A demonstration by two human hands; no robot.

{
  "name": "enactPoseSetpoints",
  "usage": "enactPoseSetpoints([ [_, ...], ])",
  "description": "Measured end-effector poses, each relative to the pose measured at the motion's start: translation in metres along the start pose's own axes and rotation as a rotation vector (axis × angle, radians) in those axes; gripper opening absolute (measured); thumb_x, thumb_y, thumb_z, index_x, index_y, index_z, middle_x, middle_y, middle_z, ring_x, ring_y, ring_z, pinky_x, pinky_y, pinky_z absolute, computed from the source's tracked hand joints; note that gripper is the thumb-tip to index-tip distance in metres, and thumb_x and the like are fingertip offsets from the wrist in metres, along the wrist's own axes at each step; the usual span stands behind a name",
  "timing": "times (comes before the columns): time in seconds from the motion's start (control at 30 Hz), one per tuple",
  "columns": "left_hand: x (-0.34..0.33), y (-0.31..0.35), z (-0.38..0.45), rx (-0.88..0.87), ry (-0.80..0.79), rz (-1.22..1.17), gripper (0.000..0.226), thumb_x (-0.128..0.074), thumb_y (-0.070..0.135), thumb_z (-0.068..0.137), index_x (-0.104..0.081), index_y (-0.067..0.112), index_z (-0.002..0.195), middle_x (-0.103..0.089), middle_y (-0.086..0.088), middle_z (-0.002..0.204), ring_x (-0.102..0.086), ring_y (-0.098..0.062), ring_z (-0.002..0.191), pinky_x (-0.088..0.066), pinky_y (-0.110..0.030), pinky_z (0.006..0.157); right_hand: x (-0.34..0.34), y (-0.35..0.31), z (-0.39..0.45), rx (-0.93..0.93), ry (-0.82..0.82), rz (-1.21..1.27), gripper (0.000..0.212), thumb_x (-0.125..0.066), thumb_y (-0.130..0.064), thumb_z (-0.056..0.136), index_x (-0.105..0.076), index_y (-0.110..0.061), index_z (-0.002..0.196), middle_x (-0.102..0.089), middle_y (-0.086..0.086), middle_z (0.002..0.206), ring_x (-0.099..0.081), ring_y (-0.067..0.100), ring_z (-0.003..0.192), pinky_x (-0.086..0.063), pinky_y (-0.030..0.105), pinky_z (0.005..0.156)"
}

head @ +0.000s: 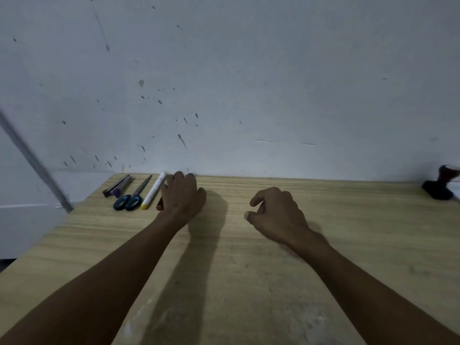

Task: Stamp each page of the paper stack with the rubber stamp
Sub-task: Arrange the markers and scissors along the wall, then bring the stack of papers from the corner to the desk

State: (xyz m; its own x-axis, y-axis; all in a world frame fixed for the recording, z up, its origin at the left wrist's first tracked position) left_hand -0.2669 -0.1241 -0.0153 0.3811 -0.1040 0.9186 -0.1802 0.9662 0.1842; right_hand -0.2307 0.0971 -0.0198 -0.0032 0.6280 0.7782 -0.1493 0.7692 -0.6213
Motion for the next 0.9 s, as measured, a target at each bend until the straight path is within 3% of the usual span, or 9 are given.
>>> enactPoseSetpoints([
  [0.17,0.021,0.038,-0.042,-0.155,0.146,-0.339,0.033,-0.057,0.026,0.091,-0.060,0.008,0.119,-0.057,-0.006,0.112,-0.057,-0.024,0.099,-0.048,-0.037,0.076,0.030,0.010,-0.025,-0.022,0.052,-0.022,0.031,-0.072,-0.043,0.078,-0.063,-0.031,0.106,-0.064,-0.002,0.106,-0.062,0.016,0.093,-0.049,0.033,0.083],
  [0.43,0.053,0.124,-0.122,-0.352,0.199,-0.603,0.025,-0.061,0.023,0.088,-0.063,0.017,0.112,-0.059,0.006,0.099,-0.057,-0.011,0.066,-0.050,-0.033,0.063,0.085,0.050,-0.088,-0.091,0.157,-0.019,0.033,-0.074,-0.044,0.076,-0.066,-0.030,0.104,-0.065,-0.003,0.098,-0.064,0.013,0.083,-0.052,0.031,0.077],
  [0.7,0.059,0.215,-0.187,-0.467,0.089,-0.729,0.025,-0.058,0.027,0.086,-0.065,0.017,0.108,-0.059,0.007,0.097,-0.058,-0.011,0.065,-0.053,-0.037,0.067,0.143,0.113,-0.154,-0.177,0.247,-0.025,0.031,-0.074,-0.042,0.075,-0.066,-0.030,0.102,-0.064,-0.001,0.097,-0.062,0.012,0.086,-0.053,0.034,0.078],
  [0.9,0.048,0.283,-0.220,-0.561,0.000,-0.731,0.024,-0.057,0.024,0.090,-0.064,0.017,0.112,-0.061,0.005,0.102,-0.060,-0.015,0.077,-0.053,-0.039,0.071,0.190,0.166,-0.190,-0.246,0.334,-0.041,0.030,-0.077,-0.041,0.075,-0.066,-0.030,0.100,-0.063,-0.006,0.093,-0.062,0.011,0.087,-0.054,0.036,0.081],
])
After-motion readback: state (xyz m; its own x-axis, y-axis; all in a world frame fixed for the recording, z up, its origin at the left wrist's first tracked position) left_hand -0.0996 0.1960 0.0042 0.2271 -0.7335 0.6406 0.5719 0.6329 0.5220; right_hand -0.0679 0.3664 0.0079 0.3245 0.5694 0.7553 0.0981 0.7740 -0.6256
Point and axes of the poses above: each hand's wrist, its own z-axis towards the middle knuckle, its own x-axis out of the back of the hand, y = z × x, the point moved 4 cm from there along z, towards the middle knuckle
